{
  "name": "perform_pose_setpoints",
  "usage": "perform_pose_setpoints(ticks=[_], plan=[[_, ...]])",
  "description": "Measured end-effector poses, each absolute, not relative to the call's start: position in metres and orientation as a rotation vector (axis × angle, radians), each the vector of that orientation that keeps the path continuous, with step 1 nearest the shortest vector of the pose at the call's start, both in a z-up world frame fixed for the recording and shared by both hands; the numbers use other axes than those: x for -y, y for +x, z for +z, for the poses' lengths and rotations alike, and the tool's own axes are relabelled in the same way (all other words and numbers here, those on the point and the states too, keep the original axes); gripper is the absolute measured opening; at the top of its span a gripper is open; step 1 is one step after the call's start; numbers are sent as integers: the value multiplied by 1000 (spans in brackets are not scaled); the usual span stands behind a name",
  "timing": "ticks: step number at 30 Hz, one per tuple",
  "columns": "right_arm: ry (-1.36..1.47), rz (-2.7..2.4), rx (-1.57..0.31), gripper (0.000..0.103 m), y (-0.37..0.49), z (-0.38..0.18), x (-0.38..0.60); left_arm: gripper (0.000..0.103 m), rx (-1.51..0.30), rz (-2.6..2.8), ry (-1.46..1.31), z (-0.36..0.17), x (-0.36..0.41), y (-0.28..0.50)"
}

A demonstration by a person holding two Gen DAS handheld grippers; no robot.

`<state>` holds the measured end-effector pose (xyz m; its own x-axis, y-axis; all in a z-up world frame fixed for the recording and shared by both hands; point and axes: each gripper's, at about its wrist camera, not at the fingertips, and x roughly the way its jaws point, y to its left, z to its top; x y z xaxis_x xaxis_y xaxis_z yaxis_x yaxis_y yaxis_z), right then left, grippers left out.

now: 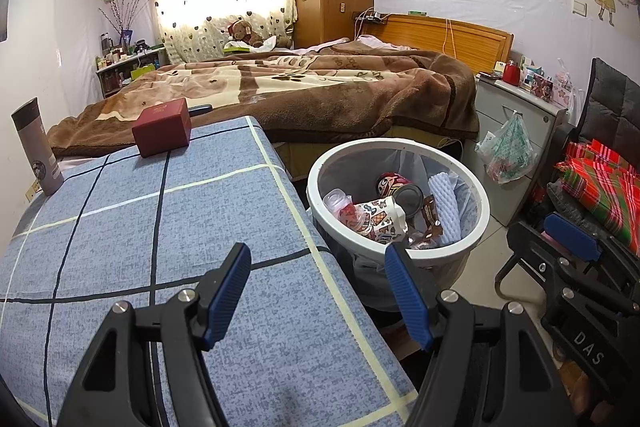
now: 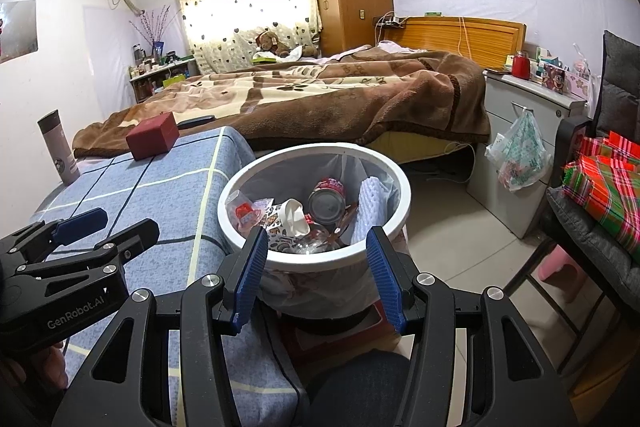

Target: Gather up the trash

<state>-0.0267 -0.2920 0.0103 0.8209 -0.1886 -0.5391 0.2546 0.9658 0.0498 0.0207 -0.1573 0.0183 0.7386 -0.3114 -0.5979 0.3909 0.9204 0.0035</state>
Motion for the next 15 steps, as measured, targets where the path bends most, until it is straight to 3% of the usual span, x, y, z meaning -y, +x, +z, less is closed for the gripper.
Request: perform_pose_setpoints(ticks=[15], plan=[[122,-236,-559,53,-26,10,292,71,-633,-384,133,18,159,21]])
